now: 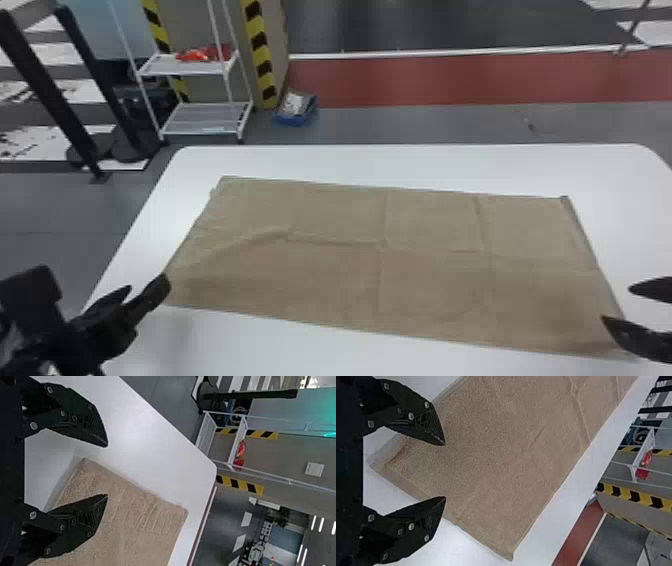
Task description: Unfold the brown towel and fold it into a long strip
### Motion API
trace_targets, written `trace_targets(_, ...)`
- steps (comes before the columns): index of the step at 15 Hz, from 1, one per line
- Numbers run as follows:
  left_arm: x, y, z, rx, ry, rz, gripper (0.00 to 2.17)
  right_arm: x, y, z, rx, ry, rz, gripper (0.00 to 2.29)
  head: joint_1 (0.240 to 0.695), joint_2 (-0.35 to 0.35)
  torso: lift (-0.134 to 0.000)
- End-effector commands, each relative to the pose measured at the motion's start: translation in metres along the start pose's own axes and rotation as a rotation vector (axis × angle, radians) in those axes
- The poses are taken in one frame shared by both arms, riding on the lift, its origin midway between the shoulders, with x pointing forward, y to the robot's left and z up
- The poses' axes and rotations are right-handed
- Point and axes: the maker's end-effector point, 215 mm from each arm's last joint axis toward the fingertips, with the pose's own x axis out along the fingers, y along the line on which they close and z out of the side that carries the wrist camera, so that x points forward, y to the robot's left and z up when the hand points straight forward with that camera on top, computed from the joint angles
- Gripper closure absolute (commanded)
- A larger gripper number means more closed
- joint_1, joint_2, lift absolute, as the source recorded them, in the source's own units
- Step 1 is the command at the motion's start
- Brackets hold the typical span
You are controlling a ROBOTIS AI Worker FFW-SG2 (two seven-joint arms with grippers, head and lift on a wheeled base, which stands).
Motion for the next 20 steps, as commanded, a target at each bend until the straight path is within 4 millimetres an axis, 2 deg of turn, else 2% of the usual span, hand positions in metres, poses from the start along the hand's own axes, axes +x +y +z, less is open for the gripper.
trace_targets(1,-0.002,0.002,0.007,0.033,-0.007,0.005,0.09,-0.004,-0.001,0.003,-0.094,0.030,0.006,0.06,0.695,0.096,-0.123)
trace_targets(4,-0.004,0.008,0.011,0.118,-0.002,0.002,0.09,-0.010,0.005,-0.014,-0.217,0.129,0.052,0.09,0.695,0.103,-0.123)
trace_targets(6,-0.004,0.015,0.016,0.184,0.005,0.004,0.09,-0.018,-0.001,-0.028,-0.276,0.209,0.055,0.11,0.695,0.101,-0.123)
trace_targets(10,-0.006,0.024,0.023,0.279,0.021,-0.016,0.09,-0.020,-0.005,-0.039,-0.369,0.286,0.095,0.19,0.695,0.093,-0.123)
trace_targets(12,-0.008,0.026,0.024,0.281,0.019,-0.015,0.09,-0.014,-0.010,-0.045,-0.406,0.333,0.097,0.19,0.695,0.094,-0.123)
trace_targets(16,-0.010,0.023,0.028,0.284,0.015,-0.017,0.11,0.006,-0.009,-0.060,-0.462,0.422,0.113,0.29,0.695,0.090,-0.123)
trace_targets(19,-0.011,0.022,0.030,0.287,0.011,-0.017,0.11,0.018,-0.002,-0.069,-0.479,0.454,0.144,0.48,0.695,0.086,-0.123)
trace_targets(20,-0.011,0.022,0.030,0.287,0.011,-0.017,0.11,0.023,0.001,-0.067,-0.485,0.450,0.153,0.53,0.695,0.086,-0.123)
